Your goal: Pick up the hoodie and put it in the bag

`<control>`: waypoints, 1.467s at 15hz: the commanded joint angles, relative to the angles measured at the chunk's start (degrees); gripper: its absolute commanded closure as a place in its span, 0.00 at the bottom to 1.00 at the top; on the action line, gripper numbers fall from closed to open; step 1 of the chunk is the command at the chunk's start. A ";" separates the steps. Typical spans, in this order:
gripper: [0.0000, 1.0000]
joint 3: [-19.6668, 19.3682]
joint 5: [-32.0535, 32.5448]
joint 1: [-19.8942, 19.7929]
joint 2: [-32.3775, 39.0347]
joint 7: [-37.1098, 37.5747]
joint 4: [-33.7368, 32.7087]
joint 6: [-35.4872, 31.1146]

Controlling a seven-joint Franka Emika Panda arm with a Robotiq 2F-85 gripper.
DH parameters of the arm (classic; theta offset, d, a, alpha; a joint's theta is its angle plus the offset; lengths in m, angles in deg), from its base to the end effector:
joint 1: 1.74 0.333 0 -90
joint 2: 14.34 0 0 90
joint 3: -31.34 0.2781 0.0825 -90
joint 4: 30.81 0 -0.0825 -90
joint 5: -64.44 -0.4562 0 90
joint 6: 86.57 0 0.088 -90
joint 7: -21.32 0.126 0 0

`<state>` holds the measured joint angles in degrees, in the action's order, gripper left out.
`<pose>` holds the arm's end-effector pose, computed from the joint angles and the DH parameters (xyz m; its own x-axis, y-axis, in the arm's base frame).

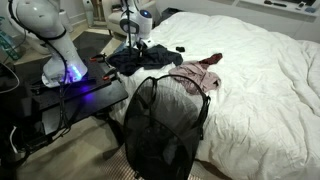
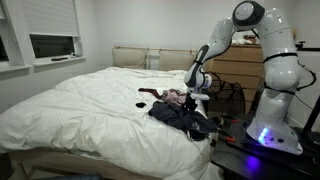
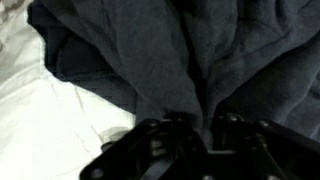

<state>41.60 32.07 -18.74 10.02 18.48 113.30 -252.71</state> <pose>0.4338 -0.0628 -0.0080 0.8062 -0.5839 -0.0950 -0.5909 -0.7871 -0.1769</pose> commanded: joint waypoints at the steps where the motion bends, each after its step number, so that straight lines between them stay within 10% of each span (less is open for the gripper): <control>1: 1.00 -2.74 0.96 1.55 -8.09 4.26 4.58 3.04; 8: 0.99 -17.37 21.32 9.97 -26.75 25.30 6.31 21.21; 15: 0.99 -15.54 26.50 7.80 -42.10 36.06 -4.90 44.14; 22: 0.99 -13.79 27.60 4.80 -45.31 45.78 -23.86 52.21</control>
<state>26.74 57.85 -11.96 -35.59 59.50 97.69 -204.42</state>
